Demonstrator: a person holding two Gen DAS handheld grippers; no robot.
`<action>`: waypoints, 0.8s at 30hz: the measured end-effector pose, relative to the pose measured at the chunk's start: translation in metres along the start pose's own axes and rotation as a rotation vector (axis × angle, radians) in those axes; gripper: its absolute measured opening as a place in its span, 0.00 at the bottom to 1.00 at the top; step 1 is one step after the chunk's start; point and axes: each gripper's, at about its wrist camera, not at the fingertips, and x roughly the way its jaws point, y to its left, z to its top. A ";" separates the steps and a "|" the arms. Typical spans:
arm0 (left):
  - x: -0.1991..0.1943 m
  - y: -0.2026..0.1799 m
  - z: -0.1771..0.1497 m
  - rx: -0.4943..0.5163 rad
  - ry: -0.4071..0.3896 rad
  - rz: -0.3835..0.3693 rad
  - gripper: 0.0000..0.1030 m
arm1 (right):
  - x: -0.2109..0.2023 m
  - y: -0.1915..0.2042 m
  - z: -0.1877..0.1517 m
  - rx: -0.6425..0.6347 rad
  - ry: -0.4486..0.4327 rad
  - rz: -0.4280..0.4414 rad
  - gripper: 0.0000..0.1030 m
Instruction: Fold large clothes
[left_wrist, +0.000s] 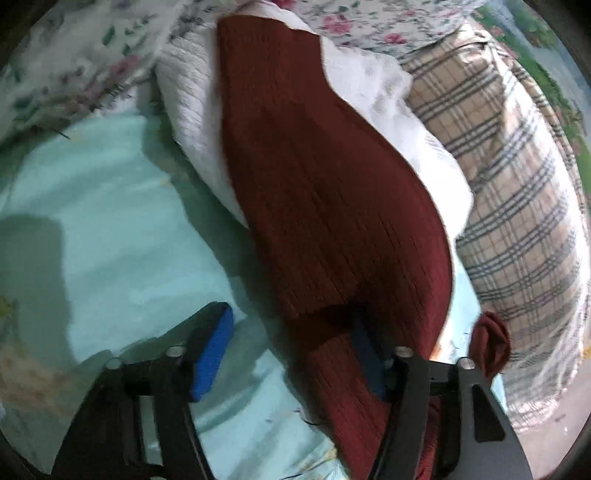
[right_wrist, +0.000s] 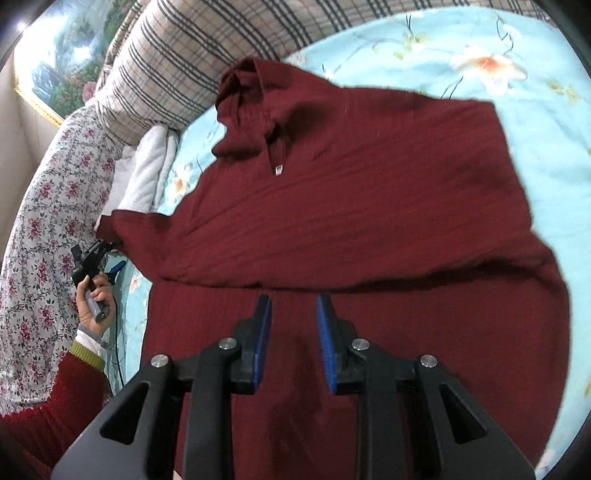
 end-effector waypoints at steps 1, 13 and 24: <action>-0.001 -0.003 -0.007 0.005 0.000 -0.020 0.14 | 0.002 0.001 -0.001 0.000 0.006 0.000 0.25; -0.051 -0.012 -0.041 0.033 -0.125 -0.127 0.02 | -0.016 0.012 -0.010 -0.020 -0.026 0.000 0.25; -0.008 0.023 -0.041 -0.118 -0.033 -0.143 0.44 | -0.018 0.008 -0.018 0.000 -0.008 -0.015 0.25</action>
